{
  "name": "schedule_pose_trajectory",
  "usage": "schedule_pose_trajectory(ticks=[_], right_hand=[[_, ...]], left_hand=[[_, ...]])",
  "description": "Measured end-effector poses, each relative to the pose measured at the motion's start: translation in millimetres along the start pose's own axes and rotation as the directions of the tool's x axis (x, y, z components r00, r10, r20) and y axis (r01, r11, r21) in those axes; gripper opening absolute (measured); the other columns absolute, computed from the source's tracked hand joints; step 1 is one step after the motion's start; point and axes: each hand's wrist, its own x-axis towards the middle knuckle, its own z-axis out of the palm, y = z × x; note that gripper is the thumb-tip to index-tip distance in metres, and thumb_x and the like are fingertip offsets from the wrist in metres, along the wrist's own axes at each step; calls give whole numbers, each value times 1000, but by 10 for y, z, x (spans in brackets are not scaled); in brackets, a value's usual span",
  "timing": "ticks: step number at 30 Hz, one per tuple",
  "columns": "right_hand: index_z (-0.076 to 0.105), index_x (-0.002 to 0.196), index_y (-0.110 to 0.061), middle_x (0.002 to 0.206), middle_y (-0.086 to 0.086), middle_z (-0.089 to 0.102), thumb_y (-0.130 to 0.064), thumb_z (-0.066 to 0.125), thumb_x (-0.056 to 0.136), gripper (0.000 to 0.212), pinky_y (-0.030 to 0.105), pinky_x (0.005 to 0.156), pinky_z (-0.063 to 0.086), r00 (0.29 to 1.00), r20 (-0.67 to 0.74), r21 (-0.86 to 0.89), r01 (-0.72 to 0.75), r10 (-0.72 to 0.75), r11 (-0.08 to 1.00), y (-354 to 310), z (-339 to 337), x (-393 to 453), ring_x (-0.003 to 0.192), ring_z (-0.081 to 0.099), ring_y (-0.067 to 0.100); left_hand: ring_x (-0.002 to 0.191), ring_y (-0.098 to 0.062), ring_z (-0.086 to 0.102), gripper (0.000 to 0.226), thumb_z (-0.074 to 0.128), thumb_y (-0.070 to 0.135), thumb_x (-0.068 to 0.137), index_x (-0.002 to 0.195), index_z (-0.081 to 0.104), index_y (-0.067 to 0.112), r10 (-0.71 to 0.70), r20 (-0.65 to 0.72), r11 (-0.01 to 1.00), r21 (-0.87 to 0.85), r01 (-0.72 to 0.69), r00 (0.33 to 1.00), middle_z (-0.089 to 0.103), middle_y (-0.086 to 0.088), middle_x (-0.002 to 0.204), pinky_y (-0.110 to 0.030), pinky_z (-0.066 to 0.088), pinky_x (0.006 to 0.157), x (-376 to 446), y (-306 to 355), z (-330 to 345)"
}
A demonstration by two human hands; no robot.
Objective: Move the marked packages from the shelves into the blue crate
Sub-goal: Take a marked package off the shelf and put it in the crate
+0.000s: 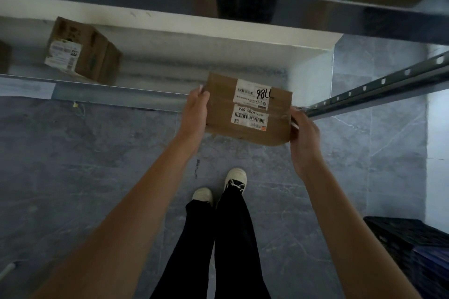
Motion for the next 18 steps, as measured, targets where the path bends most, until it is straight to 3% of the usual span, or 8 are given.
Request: schedule_pose_trajectory(ticks=[2, 5, 10, 14, 15, 17, 18], right_hand=[[69, 99, -5, 92, 6, 69, -26, 57, 93, 26, 35, 86, 47, 1000, 0, 12, 1, -1, 1000, 62, -55, -57, 87, 62, 16], [71, 100, -11, 91, -1, 74, -24, 55, 94, 22, 29, 84, 48, 1000, -8, 24, -13, 13, 1000, 207, -139, -181, 85, 67, 7], [66, 122, -23, 117, 2, 70, -23, 51, 97, 29, 40, 102, 46, 998, -35, 48, -56, 57, 997, 710, -293, -510, 114, 62, 20], [70, 107, -30, 105, -6, 74, -20, 51, 96, 24, 36, 98, 47, 987, -113, 136, -98, 114, 986, 1117, -481, -841, 101, 66, 11], [70, 106, -30, 102, -7, 74, -20, 51, 96, 24, 34, 94, 49, 982, -128, 156, -117, 138, 981, 1212, -539, -921, 97, 67, 9], [70, 106, -29, 100, -7, 74, -20, 52, 96, 23, 31, 88, 49, 973, -147, 195, -149, 179, 969, 1367, -663, -1076, 94, 68, 9], [70, 107, -28, 101, -6, 74, -20, 52, 96, 22, 30, 86, 49, 970, -154, 215, -155, 190, 964, 1430, -737, -1149, 95, 67, 11]], left_hand=[[87, 4, 54, 28, 35, 24, 101, 120, 55, 19, -8, 10, 1000, 14, 8, 1000, 58, 13, 96, -15, 40, 71, -48, -48, -9], [97, -1, 59, 33, 33, 20, 101, 122, 58, 18, -5, 75, 1000, 17, 3, 997, 64, 8, 107, -18, 42, 81, -143, -162, 24], [115, -14, 55, 35, 35, 19, 101, 131, 53, 17, -41, 145, 998, 50, 34, 989, 60, 3, 120, -26, 40, 94, -385, -523, 150], [105, -8, 56, 37, 36, 13, 101, 134, 52, 13, -75, 168, 984, 172, 46, 983, 58, 3, 121, -10, 43, 87, -599, -823, 212], [109, -11, 56, 37, 36, 12, 101, 135, 50, 10, -89, 178, 978, 201, 52, 980, 57, 0, 126, -13, 44, 93, -646, -895, 229], [127, -24, 49, 41, 35, 11, 101, 141, 43, 5, -139, 230, 966, 247, 81, 963, 49, -12, 140, -35, 36, 110, -755, -1011, 286], [131, -27, 46, 41, 34, 12, 102, 141, 42, 5, -161, 250, 960, 262, 93, 955, 48, -15, 142, -41, 34, 112, -827, -1054, 331]])
